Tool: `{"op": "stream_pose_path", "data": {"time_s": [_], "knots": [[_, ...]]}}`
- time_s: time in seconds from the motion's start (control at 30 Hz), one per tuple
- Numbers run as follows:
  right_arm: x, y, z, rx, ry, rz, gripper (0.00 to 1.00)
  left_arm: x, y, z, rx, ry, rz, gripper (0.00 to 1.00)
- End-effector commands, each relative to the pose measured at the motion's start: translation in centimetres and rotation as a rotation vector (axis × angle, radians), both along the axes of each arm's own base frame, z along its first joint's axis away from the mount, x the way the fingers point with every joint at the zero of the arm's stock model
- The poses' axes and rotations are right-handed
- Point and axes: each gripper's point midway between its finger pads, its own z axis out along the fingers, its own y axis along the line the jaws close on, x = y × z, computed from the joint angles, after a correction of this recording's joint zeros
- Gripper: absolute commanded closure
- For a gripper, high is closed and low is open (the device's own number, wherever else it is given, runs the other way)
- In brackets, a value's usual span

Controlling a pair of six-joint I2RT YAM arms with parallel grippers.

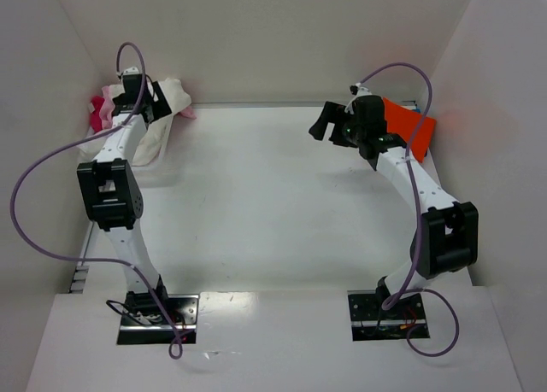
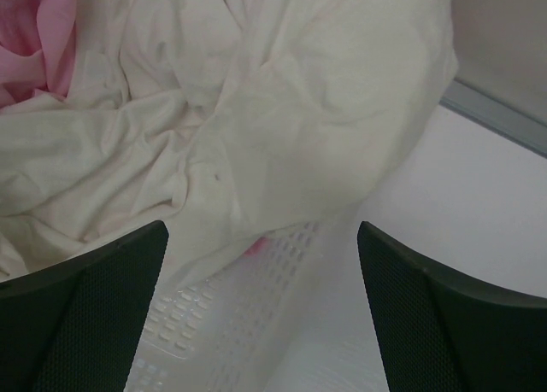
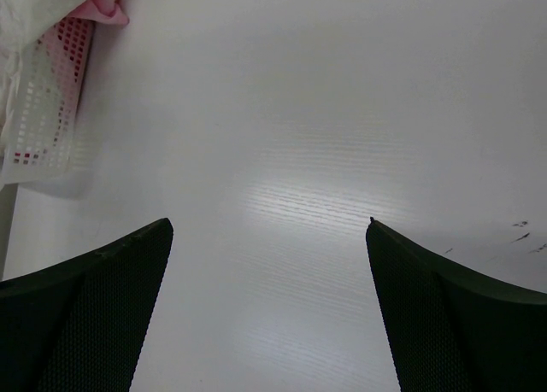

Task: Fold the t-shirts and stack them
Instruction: Grab crumpled tshirt from bin with the left arm

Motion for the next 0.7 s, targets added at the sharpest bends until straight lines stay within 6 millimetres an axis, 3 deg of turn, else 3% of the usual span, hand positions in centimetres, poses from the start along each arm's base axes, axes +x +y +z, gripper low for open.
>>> {"op": "stream_pose_path", "data": {"time_s": [0.0,0.2,0.37,0.43,0.53,0.67], "knots": [[1.7,0.1,2.5,0.021,-0.074,-0.025,0.01,2.3,3.1,0.8,-0.002,-0.096,0.093,0.01],[2.0,0.3,1.8,0.029,-0.047,-0.033,0.01,3.8,4.8,-0.7,-0.046,-0.142,0.162,0.01],[2.0,0.2,1.2,0.025,-0.028,-0.039,0.01,4.6,5.9,-3.4,-0.085,-0.127,0.211,0.03],[2.1,0.1,1.2,0.022,-0.029,-0.046,0.01,4.7,6.0,-3.7,-0.091,-0.126,0.208,0.04],[2.0,-0.1,1.0,0.016,-0.021,-0.052,0.01,4.7,6.2,-5.9,-0.090,-0.089,0.217,0.04],[2.0,-0.2,0.8,0.010,-0.013,-0.060,0.01,4.5,6.6,-7.5,-0.099,-0.059,0.221,0.08]]}}
